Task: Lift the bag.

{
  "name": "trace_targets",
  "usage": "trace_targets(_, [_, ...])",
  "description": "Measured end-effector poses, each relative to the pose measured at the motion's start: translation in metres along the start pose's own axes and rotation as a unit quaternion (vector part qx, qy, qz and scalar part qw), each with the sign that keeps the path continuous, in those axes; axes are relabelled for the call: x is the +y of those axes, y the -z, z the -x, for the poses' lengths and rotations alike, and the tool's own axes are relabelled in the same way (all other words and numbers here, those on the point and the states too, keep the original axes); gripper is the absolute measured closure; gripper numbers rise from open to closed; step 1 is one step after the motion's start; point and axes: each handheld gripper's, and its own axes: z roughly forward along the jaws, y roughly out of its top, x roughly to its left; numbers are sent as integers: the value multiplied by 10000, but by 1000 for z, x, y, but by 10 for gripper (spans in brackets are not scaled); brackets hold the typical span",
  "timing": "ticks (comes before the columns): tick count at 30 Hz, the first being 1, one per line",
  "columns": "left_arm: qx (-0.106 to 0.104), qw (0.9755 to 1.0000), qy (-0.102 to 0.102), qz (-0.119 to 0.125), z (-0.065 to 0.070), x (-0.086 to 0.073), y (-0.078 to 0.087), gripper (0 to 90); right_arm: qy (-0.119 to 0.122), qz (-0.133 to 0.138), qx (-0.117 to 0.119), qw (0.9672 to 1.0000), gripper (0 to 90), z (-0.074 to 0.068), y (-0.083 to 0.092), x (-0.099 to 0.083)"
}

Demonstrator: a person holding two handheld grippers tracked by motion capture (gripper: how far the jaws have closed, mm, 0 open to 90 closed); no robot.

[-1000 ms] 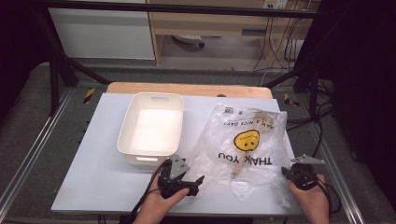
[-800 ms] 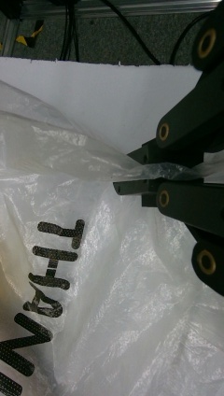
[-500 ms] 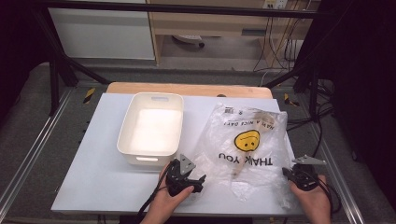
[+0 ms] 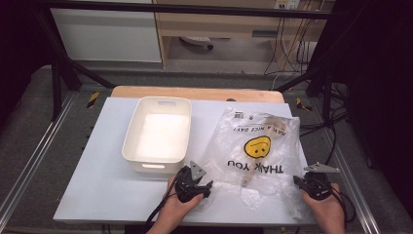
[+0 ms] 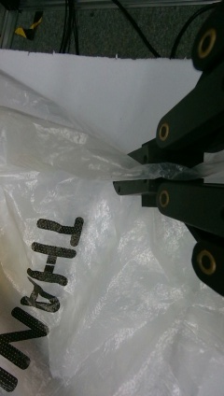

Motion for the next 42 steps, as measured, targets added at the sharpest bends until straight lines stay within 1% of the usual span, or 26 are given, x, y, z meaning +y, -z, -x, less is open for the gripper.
trace_targets(1, [-14, 10000, -56, 29, 1, 0, 1, 489, 25, 4, 25, 10000, 900, 0, 0, 0])
trace_targets(2, [-93, 9999, -78, 50, 2, -1, 1, 575, 5, 11, 38, 10000, 900, -2, 0, 0])
trace_targets(3, [-141, 9998, -89, 84, 2, -2, 2, 606, 4, 20, 71, 10000, 900, -3, 1, 0])
trace_targets(4, [-174, 9997, -142, 117, 3, -3, 2, 646, 27, 38, 96, 9999, 900, -3, 1, 0])
trace_targets(6, [-333, 9992, -165, 157, 2, -4, 2, 747, 43, 55, 141, 9999, 900, -5, 1, 1])
trace_targets(7, [-413, 9988, -212, 155, 2, -4, 2, 788, 52, 57, 162, 9998, 900, -6, 1, 1])
trace_targets(10, [-501, 9983, -272, 145, 3, -3, 1, 886, 63, 66, 204, 9998, 900, -7, 0, 1])
trace_targets(14, [-532, 9979, -350, 144, 2, -3, 1, 900, 59, 57, 225, 9997, 900, -8, 1, 0])
trace_targets(17, [-620, 9977, -260, 127, 0, -2, 2, 900, 35, 71, 268, 9996, 900, -7, 1, 0])
trace_targets(19, [-675, 9973, -227, 156, -2, 0, 4, 900, -27, 110, 351, 9993, 900, -8, 2, 1])
trace_targets(21, [-727, 9970, -172, 218, -3, 5, 9, 900, -6, 121, 398, 9991, 900, -9, 4, 3])
trace_targets(22, [-761, 9967, -144, 248, -3, 9, 12, 900, 27, 118, 414, 9991, 900, -10, 4, 4])
trace_targets(24, [-805, 9962, -186, 274, -5, 17, 17, 900, 64, 151, 449, 9989, 900, -13, 6, 8])
trace_targets(26, [-825, 9960, -225, 253, -7, 26, 22, 900, 177, 182, 501, 9984, 900, -17, 7, 13])
trace_targets(28, [-885, 9955, -211, 248, -10, 36, 26, 900, 244, 201, 558, 9979, 900, -21, 9, 19])
trace_targets(29, [-912, 9953, -201, 251, -12, 41, 28, 900, 332, 222, 590, 9975, 900, -23, 9, 22])
trace_targets(32, [-987, 9947, -115, 259, -20, 55, 35, 900, 421, 254, 679, 9965, 900, -28, 10, 32])
trace_targets(34, [-964, 9949, -141, 263, -26, 63, 39, 900, 470, 283, 716, 9959, 900, -31, 11, 40])
trace_targets(37, [-937, 9952, -204, 198, -34, 75, 45, 900, 601, 310, 768, 9948, 900, -34, 13, 52])
trace_targets(41, [-875, 9957, -263, 163, -44, 86, 51, 900, 771, 341, 774, 9934, 900, -35, 17, 70])
trace_targets(42, [-876, 9958, -208, 178, -47, 88, 52, 900, 794, 358, 758, 9933, 900, -35, 19, 75])
